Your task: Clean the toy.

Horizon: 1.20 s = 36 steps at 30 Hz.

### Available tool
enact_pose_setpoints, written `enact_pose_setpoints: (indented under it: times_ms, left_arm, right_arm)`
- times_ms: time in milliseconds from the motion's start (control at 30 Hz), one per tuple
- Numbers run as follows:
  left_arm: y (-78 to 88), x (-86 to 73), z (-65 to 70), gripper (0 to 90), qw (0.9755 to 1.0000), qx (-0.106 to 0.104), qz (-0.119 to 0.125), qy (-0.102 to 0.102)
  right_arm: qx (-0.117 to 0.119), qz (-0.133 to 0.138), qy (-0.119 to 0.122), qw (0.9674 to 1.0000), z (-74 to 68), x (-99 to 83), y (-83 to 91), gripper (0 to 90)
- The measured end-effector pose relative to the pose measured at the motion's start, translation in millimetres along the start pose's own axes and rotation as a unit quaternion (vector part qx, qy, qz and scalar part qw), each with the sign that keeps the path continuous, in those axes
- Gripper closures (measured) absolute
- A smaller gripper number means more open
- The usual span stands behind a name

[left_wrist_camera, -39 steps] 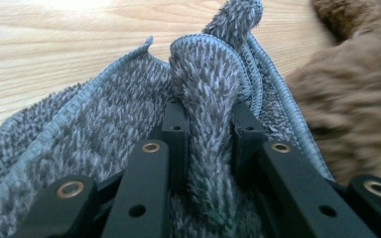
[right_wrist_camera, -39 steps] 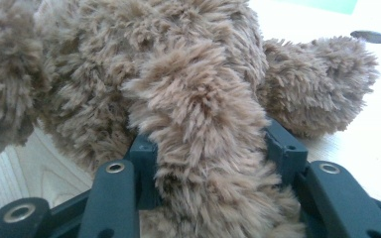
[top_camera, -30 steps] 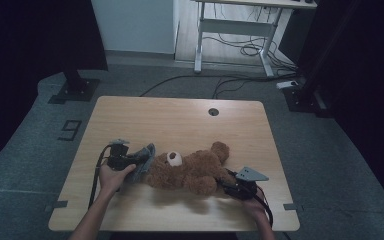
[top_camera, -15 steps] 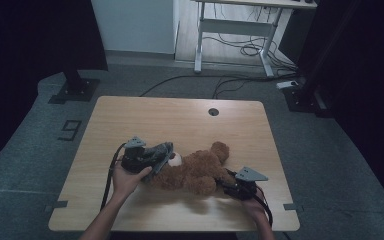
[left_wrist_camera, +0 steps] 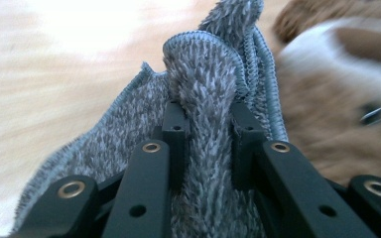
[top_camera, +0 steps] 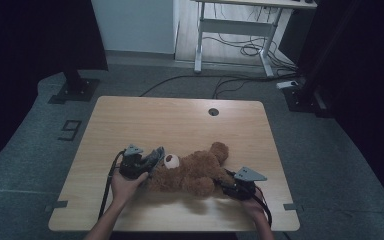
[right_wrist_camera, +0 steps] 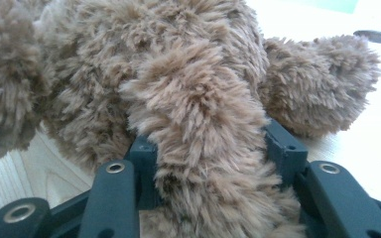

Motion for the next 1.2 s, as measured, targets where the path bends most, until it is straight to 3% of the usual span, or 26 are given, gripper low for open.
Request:
enact_pose_setpoints:
  times_ms: [100, 200, 367, 567, 700, 767, 867, 1000, 1200]
  left_arm:
    - [0.3, -9.9, -7.2, 74.2, 0.9998, -0.006, -0.017, 0.009]
    - [7.0, -11.5, -11.0, 73.9, 0.9997, -0.012, -0.014, 0.016]
    - [30.0, 6.3, -7.5, 73.1, 0.9991, -0.027, 0.027, 0.018]
    - [48.6, 33.7, 17.6, 72.0, 0.9963, -0.053, 0.066, -0.009]
    - [34.8, 38.4, 30.1, 71.7, 0.9967, -0.059, 0.052, -0.021]
    - [24.1, 38.0, 30.1, 71.8, 0.9974, -0.048, 0.05, -0.019]
    - [13.1, 38.6, 23.3, 72.9, 0.9966, -0.054, 0.061, 0.006]
    - [2.2, 41.6, 19.3, 73.3, 0.9956, -0.055, 0.072, 0.024]
    - [-10.3, 50.5, 24.5, 73.3, 0.9954, -0.054, 0.076, 0.022]
  right_arm:
    - [-0.001, -0.001, -0.001, 1.0, 0.6, -0.2, 0.5, 51.5]
    - [-0.003, -0.001, 0.0, 1.0, 0.4, 0.0, 0.7, 51.5]
    - [-0.005, -0.002, 0.0, 1.0, 0.3, 0.2, 1.0, 51.5]
    - [-0.027, -0.002, 0.009, 0.9996, -3.6, 3.5, -2.9, 52.1]
    - [-0.05, -0.002, 0.016, 0.9986, -6.9, 7.3, -10.0, 52.6]
    - [-0.061, 0.0, 0.018, 0.998, -7.0, 8.4, -13.3, 52.7]
    - [-0.073, 0.005, 0.019, 0.9971, -5.3, 9.8, -15.6, 52.7]
    - [-0.097, 0.013, 0.02, 0.995, -0.6, 12.4, -17.8, 52.9]
    - [-0.143, 0.019, 0.018, 0.9894, 8.4, 12.4, -17.0, 53.6]
Point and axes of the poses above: each handheld gripper's, and its own axes: y roughly backward along the jaws, x roughly out of its top, z roughly to its right, the point moved 6 cm from there along -y, roughly forward along the jaws, and after that the axes turned 4 degrees about -z, right-handed, at the moved point
